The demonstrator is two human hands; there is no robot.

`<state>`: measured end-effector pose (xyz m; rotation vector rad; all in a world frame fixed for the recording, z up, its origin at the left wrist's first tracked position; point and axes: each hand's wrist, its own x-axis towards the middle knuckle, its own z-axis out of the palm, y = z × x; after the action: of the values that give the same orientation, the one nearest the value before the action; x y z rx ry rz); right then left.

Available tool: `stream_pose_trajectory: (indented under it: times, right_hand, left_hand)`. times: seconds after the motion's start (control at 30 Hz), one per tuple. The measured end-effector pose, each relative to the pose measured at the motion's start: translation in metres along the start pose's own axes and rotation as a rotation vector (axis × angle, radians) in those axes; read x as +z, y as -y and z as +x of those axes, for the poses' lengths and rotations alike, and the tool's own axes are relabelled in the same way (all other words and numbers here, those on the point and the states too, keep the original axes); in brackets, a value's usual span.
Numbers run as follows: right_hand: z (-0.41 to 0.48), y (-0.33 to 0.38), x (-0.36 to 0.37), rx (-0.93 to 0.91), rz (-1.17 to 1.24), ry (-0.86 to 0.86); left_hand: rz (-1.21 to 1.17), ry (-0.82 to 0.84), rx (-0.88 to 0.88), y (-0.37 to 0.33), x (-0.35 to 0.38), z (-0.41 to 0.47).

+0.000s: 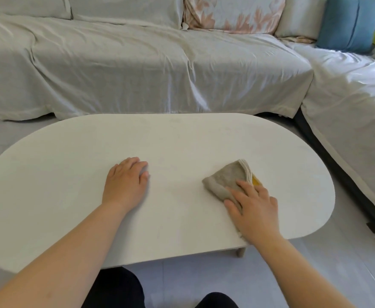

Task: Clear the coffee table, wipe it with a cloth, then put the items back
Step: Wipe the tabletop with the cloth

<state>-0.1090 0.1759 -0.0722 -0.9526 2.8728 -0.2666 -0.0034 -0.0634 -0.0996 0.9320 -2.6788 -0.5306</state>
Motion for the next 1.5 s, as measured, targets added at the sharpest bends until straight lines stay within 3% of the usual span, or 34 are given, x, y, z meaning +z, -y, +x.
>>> stream_pose_trajectory:
  times: [0.13,0.27,0.4,0.6,0.67,0.77,0.9,1.0,1.17,1.27,1.33,1.5]
  right_hand:
    - [-0.041,0.066,0.020,-0.252,-0.031,-0.086]
    - [-0.061,0.099,0.030,-0.365,0.060,0.051]
    - [-0.023,0.044,0.014,-0.224,0.012,0.029]
    - [0.035,-0.037,-0.008,0.258,0.043,-0.076]
    - [0.048,-0.018,0.004,0.171,0.045,-0.057]
    - [0.062,0.028,0.026,-0.102,0.098,-0.015]
    - [0.116,0.035,0.026,-0.186,0.097,-0.035]
    - [0.169,0.003,0.015,-0.137,0.068,-0.072]
    - [0.225,-0.087,-0.014,0.224,0.043,-0.161]
    - [0.238,-0.096,-0.016,0.311,0.029,-0.132]
    - [0.237,-0.084,-0.014,0.301,0.051,-0.126]
    - [0.197,-0.047,-0.010,0.067,0.006,-0.122]
  left_hand:
    - [-0.019,-0.011,0.004,0.000,-0.001,0.002]
    - [-0.031,0.009,0.005,0.000,-0.002,0.002]
    - [-0.037,-0.003,0.002,0.000,-0.001,0.002]
    - [-0.010,-0.004,0.006,0.001,0.001,0.002]
    - [0.021,0.008,0.005,0.000,0.003,0.006]
    - [0.049,0.022,-0.009,-0.010,0.007,0.017]
    - [0.059,0.055,-0.071,-0.032,0.019,0.028]
    - [0.091,0.029,-0.094,-0.035,0.026,0.031]
    - [0.095,0.005,-0.115,-0.036,0.027,0.030]
    - [0.116,0.001,-0.114,-0.037,0.026,0.032]
    - [0.123,0.002,-0.116,-0.037,0.026,0.032]
    - [0.109,-0.002,-0.109,-0.037,0.026,0.032]
